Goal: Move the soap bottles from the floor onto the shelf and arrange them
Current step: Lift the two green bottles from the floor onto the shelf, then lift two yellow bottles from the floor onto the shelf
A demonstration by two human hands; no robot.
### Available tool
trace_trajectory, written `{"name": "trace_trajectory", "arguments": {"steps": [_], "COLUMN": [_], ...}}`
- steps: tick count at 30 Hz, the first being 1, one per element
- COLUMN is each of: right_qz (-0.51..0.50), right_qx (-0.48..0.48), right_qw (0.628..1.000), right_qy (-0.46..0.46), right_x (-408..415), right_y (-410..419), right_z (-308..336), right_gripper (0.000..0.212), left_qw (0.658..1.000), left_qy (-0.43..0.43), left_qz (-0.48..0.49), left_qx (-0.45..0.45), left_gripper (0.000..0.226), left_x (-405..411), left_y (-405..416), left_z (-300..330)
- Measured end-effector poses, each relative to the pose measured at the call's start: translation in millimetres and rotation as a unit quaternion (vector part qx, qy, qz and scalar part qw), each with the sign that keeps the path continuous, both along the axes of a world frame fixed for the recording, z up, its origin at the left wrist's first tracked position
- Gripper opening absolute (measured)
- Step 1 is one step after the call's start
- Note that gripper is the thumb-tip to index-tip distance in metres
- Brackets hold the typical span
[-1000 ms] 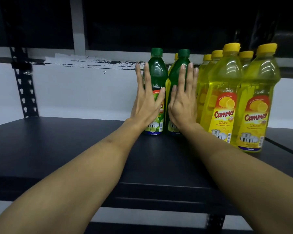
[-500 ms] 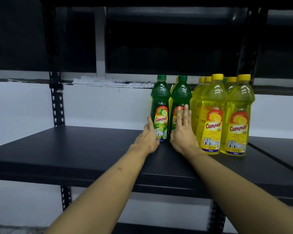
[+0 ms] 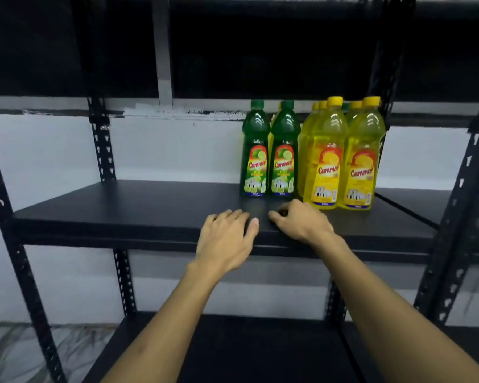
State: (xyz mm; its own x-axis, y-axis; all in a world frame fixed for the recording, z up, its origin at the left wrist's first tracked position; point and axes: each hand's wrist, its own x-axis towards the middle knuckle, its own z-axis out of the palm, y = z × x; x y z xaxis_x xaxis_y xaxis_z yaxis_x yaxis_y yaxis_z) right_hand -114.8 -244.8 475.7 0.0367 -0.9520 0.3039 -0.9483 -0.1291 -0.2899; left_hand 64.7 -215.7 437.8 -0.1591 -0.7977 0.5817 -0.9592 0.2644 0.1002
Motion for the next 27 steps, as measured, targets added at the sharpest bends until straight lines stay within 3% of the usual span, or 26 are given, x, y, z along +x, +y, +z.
{"name": "trace_trajectory", "arguments": {"steps": [5,10,13,16,21,27], "right_qz": [0.015,0.016,0.036,0.044,0.017,-0.054], "right_qx": [-0.182,-0.201,-0.195,-0.181,0.076,0.345], "right_qw": [0.982,0.979,0.98,0.98,0.988,0.923], "right_qy": [0.041,0.044,-0.016,-0.069,-0.131,-0.161], "right_x": [-2,-6,-3,-2,1,-3], "right_y": [48,62,80,108,151,182], "right_z": [-54,-76,-89,-123,-259,-411], "right_gripper": [0.049,0.056,0.059,0.053,0.061,0.073], "left_qw": [0.999,0.997,0.992,0.983,0.961,0.868], "left_qy": [-0.005,0.054,0.106,0.161,0.162,0.131], "left_qz": [-0.006,-0.034,-0.068,-0.08,-0.04,0.088], "left_qx": [-0.051,-0.033,-0.023,0.045,0.219,0.47], "left_gripper": [0.063,0.063,0.067,0.068,0.065,0.07], "left_x": [5,-1,-2,-5,-4,18], "left_y": [23,45,69,96,125,169], "left_z": [-37,-47,-65,-103,-214,-386]}}
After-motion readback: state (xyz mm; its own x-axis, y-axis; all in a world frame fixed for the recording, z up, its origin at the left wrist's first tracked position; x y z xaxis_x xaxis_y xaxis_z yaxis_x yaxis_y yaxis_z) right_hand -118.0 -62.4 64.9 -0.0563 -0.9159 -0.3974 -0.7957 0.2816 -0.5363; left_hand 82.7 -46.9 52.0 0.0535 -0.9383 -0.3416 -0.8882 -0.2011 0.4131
